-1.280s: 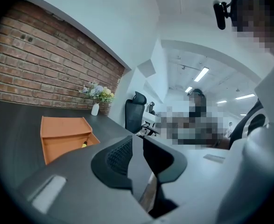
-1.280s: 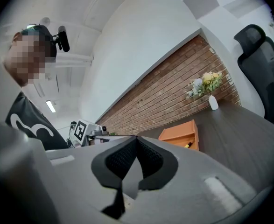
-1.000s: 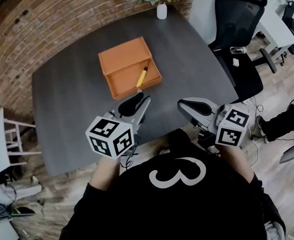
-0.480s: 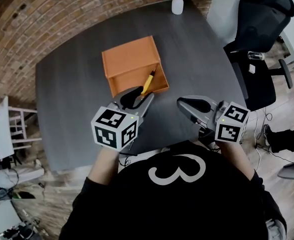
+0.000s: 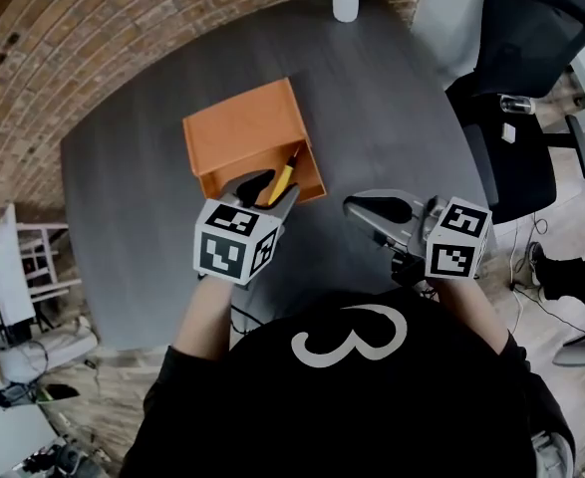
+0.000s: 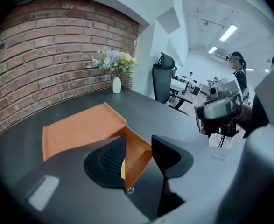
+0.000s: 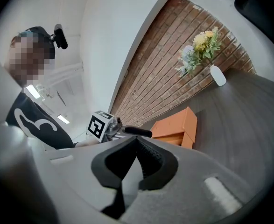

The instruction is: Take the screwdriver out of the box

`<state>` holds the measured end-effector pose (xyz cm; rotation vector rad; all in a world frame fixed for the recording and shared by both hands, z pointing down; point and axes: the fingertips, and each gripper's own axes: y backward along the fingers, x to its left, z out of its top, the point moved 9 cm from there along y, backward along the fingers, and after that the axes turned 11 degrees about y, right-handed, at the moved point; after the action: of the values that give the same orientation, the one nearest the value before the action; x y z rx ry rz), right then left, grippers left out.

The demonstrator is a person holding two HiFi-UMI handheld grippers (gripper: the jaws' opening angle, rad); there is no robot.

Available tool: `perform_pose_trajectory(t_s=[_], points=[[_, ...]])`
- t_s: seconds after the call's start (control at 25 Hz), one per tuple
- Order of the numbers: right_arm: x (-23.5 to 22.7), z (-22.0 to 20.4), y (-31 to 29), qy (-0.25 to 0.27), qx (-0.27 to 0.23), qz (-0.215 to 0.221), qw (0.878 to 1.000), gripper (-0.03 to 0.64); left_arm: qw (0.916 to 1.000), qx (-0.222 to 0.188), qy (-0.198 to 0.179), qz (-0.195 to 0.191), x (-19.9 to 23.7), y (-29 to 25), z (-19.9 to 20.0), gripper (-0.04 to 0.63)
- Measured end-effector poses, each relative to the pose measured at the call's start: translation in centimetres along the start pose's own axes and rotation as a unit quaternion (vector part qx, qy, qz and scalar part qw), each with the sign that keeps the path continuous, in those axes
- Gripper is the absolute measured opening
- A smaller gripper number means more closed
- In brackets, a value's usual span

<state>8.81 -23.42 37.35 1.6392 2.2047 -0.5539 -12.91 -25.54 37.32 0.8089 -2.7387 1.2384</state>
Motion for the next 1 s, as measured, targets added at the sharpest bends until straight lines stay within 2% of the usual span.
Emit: perform_pose_trajectory(t_s=[0.28,0.68,1.0], points=[[-2.5,-0.6,0.2,-0.02,0.011,-0.008,1.0,0.002,0.9983,0.054,0.001,0.022,2.2,-3.9,-0.8,0.196],[-4.5,-0.7,0.7,-0.033,0.011,-0.017,0.999,0.002,0.9906,0.126,-0.002,0.054,3.9,-8.2,-2.5,0.179],[-5.5,-0.9,1.1,-0.043,0.008,-0.026,0.999,0.002,0.9852,0.158,0.001,0.067,4.4,-9.9,-3.4,0.172]])
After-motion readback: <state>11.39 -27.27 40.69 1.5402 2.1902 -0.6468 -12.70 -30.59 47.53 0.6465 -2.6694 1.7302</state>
